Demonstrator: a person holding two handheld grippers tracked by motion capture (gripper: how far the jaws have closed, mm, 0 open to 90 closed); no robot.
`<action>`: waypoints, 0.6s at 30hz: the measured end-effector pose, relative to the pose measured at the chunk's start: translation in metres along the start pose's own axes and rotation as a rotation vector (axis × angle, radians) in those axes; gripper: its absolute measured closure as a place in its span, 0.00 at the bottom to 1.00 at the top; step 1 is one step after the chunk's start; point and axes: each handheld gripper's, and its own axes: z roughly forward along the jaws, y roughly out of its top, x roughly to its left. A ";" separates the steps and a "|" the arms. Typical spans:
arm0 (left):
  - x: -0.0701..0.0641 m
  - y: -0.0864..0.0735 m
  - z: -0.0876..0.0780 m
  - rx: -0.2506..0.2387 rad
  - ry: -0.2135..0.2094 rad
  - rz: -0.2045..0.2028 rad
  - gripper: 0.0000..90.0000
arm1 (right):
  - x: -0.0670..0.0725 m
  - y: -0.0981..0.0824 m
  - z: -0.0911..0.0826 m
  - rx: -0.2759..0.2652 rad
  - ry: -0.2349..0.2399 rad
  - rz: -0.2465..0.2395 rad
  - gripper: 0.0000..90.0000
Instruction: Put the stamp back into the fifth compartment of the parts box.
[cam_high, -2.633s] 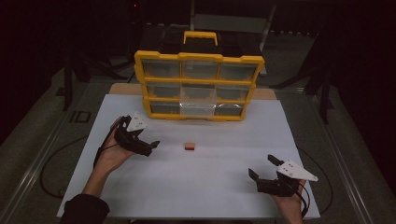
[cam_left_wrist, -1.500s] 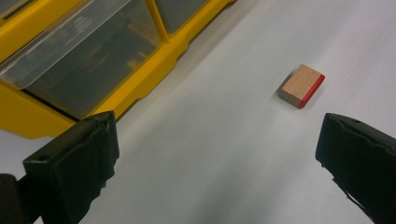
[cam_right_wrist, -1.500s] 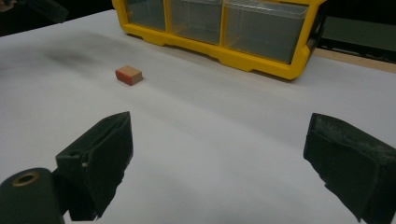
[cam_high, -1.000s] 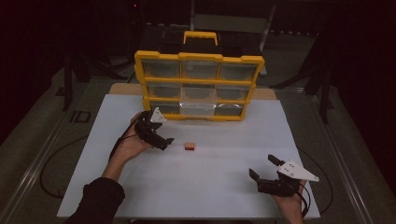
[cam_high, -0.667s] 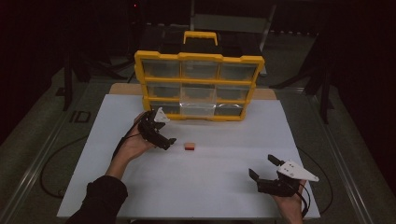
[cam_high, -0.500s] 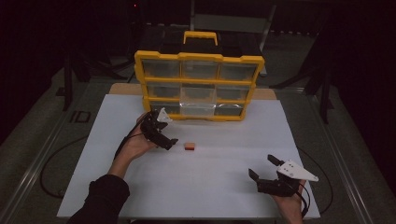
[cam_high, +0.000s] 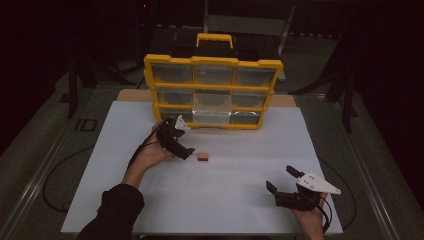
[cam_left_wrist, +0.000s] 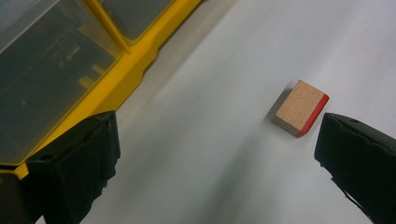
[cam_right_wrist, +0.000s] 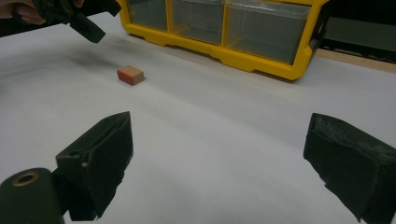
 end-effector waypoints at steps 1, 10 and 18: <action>0.000 0.001 0.001 0.004 -0.004 0.001 0.01 | 0.000 0.000 0.000 -0.001 0.000 0.001 0.09; -0.005 0.005 0.010 0.030 -0.044 0.004 0.02 | 0.000 0.000 0.000 -0.001 0.001 0.003 0.09; -0.014 0.009 0.019 0.047 -0.093 0.023 0.06 | 0.000 0.000 0.000 0.000 0.002 0.004 0.09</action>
